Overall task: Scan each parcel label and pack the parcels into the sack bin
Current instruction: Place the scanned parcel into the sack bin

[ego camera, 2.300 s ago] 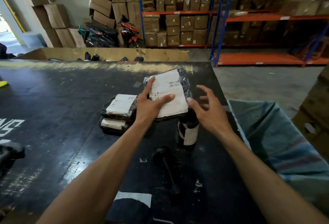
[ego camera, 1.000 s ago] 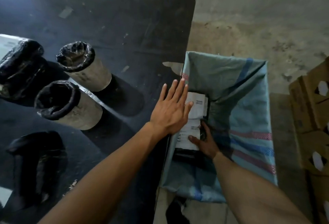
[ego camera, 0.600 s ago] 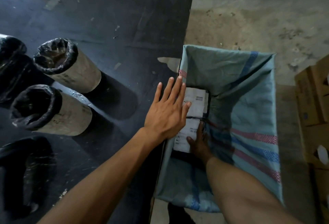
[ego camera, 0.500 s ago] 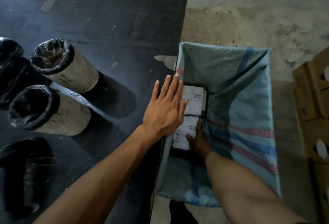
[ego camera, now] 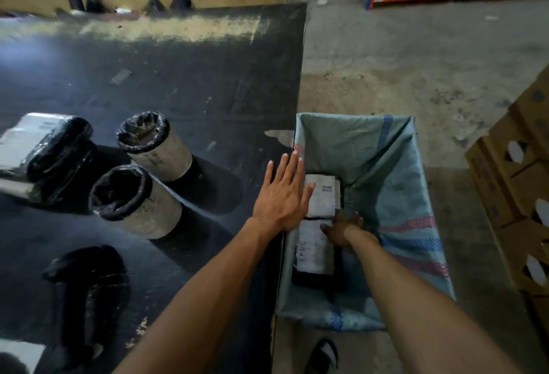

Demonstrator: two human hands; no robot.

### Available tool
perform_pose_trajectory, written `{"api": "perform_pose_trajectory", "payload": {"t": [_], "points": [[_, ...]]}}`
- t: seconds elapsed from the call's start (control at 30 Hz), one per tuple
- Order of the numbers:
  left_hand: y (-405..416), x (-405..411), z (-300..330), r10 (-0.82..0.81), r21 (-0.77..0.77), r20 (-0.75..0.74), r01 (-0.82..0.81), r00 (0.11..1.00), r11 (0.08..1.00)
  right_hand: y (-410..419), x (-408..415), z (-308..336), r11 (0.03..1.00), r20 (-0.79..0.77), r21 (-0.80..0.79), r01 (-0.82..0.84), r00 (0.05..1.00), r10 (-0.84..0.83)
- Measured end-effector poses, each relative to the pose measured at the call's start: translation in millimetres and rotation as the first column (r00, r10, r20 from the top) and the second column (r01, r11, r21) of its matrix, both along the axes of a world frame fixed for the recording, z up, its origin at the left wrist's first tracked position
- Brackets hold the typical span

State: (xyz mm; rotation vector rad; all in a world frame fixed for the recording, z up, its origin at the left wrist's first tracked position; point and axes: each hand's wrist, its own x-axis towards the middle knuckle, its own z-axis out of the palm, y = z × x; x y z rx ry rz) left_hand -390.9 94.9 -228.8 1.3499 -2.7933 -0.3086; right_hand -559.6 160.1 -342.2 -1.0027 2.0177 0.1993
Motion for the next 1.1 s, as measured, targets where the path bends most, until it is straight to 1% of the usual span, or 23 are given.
{"api": "perform_pose_trajectory", "payload": {"t": [0.07, 0.13, 0.27, 0.33, 0.4, 0.53, 0.6, 0.67, 0.77, 0.87, 0.97, 1.03, 1.1], "points": [[-1, 2, 1, 0.007, 0.004, -0.035, -0.007, 0.999, 1.000, 2, -1, 14, 0.997, -0.002, -0.080, 0.020, 1.000, -0.020], [-2, 4, 4, 0.019, 0.017, -0.089, -0.018, 0.996, 1.000, 8, 0, 34, 0.989, 0.032, -0.140, 0.056, 0.998, -0.052], [2, 8, 17, 0.079, 0.104, -0.302, -0.049, 0.950, 0.993, 23, 3, 78, 0.947, 0.053, -0.315, 0.065, 0.997, -0.051], [3, 12, 26, 0.075, 0.125, -0.369, -0.030, 0.926, 0.992, 29, 5, 102, 0.932, 0.035, -0.358, 0.063, 0.998, -0.054], [0, 16, 35, 0.034, 0.080, -0.352, -0.006, 0.935, 0.997, 33, 7, 125, 0.918, -0.018, -0.393, 0.047, 0.998, -0.058], [-10, 25, 68, -0.042, 0.014, -0.195, 0.045, 0.980, 0.999, 39, 27, 175, 0.880, -0.127, -0.470, 0.064, 0.982, -0.139], [-19, 32, 94, -0.066, -0.017, -0.200, 0.064, 0.978, 0.998, 39, 46, 203, 0.859, -0.158, -0.507, 0.073, 0.972, -0.176], [-32, 46, 126, -0.096, -0.089, -0.242, 0.076, 0.966, 0.993, 34, 70, 235, 0.817, -0.183, -0.572, 0.073, 0.960, -0.213], [-55, 85, 173, -0.097, -0.166, -0.327, 0.043, 0.940, 0.985, 17, 114, 281, 0.744, -0.197, -0.667, 0.041, 0.953, -0.230], [-83, 143, 205, -0.048, -0.213, -0.390, -0.040, 0.920, 0.976, -5, 167, 319, 0.664, -0.201, -0.748, -0.006, 0.955, -0.218], [-118, 215, 222, 0.057, -0.205, -0.406, -0.152, 0.912, 0.967, -30, 226, 347, 0.622, -0.207, -0.780, -0.066, 0.966, -0.156], [-142, 268, 225, 0.155, -0.187, -0.388, -0.242, 0.908, 0.952, -44, 268, 358, 0.599, -0.231, -0.791, -0.126, 0.968, -0.102], [-164, 320, 222, 0.271, -0.149, -0.374, -0.346, 0.887, 0.926, -55, 309, 367, 0.574, -0.268, -0.793, -0.204, 0.963, -0.027]]}}
